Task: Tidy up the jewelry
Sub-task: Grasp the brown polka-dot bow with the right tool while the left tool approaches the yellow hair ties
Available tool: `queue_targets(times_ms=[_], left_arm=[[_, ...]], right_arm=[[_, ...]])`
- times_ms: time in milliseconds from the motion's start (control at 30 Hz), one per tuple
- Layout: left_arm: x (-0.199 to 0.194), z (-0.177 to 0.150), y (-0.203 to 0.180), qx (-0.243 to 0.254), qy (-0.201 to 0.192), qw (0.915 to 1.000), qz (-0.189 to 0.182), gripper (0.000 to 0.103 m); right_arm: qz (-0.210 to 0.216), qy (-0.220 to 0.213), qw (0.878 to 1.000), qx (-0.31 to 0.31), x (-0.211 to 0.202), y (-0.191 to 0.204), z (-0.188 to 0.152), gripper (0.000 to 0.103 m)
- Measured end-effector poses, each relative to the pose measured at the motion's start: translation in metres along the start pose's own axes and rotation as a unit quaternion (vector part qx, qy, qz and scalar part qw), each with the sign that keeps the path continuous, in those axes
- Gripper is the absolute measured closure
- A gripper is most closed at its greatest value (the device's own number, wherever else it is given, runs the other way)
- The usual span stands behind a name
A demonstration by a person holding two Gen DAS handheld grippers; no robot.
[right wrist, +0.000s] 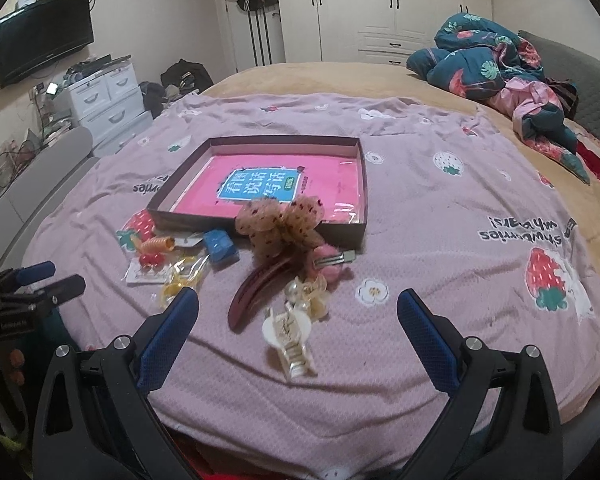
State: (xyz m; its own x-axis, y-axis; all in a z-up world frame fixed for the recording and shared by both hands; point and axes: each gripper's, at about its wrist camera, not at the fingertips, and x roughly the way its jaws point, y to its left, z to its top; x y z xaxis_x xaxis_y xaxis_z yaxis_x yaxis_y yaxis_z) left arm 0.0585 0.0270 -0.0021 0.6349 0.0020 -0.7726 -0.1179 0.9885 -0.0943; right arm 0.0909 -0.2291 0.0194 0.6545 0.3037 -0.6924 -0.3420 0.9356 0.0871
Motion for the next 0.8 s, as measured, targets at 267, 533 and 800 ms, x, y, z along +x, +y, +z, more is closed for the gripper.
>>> queue_targets(times_ms=[267,533,800], left_arm=[[0.029,0.014,-0.02,0.028,0.022,0.9992,-0.015,0.009],[0.056,0.011,-0.039,0.055,0.051,0.9967,-0.03,0.009],[0.066,0.008,-0.044,0.042,0.047,0.9969,-0.047,0.009]], right_arm=[[0.0,0.006,1.0,-0.007,0.024,-0.014,0.02,0.004],[0.017,0.027,0.999,-0.008,0.06,-0.029,0.037,0.005],[0.03,0.043,0.998,-0.014,0.094,-0.028,0.053,0.008]])
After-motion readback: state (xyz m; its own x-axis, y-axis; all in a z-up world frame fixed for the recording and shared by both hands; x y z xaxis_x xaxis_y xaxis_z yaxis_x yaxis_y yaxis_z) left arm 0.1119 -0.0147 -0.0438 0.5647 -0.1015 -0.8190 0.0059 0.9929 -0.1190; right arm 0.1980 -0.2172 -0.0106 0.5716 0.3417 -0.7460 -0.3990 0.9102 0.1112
